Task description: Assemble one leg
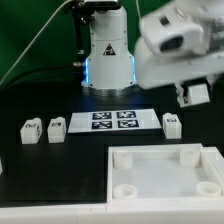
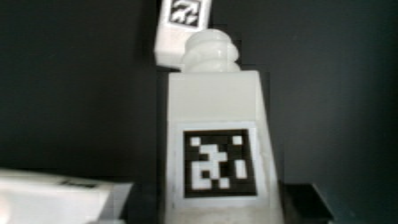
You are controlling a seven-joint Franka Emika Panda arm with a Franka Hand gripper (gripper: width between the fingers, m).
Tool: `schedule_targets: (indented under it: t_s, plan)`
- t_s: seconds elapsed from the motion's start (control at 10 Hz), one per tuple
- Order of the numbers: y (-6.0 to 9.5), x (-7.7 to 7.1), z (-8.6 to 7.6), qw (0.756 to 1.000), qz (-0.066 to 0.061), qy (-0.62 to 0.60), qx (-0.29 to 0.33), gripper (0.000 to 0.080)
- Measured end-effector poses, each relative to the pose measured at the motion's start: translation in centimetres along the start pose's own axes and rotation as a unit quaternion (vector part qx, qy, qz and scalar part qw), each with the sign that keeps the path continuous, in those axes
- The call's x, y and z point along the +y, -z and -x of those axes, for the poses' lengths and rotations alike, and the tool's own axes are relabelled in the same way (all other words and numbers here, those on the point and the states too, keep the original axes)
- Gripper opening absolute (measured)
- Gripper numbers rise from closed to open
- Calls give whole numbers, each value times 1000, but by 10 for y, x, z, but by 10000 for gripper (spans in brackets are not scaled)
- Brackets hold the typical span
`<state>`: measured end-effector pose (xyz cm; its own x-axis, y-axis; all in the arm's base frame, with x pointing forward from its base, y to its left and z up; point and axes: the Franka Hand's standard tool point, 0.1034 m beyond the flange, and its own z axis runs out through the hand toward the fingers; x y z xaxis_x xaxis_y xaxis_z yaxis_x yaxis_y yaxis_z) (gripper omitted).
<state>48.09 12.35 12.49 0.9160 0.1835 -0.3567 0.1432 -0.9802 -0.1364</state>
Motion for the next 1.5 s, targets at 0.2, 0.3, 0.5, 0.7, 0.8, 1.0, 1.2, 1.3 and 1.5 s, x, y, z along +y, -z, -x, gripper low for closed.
schedule_targets:
  t_s: [0.2,0.3,0.5,0.7,0.8,1.0,1.2,1.3,1.5]
  plan:
    - [12,7,-10,993,11,-1,119,291]
    - [8,9,-7,988,16,-1,151,291]
    - [15,16,-16,965,25,1,260,291]
    - [72,45,-49,928,49,25,369,291]
    - [89,45,-59,905,55,27,422,291]
    - [105,45,-64,874,66,33,480,291]
    - [81,52,-62,861,70,30,503,291]
    - [79,52,-61,869,69,30,490,291]
    - [79,52,-62,868,69,30,491,291]
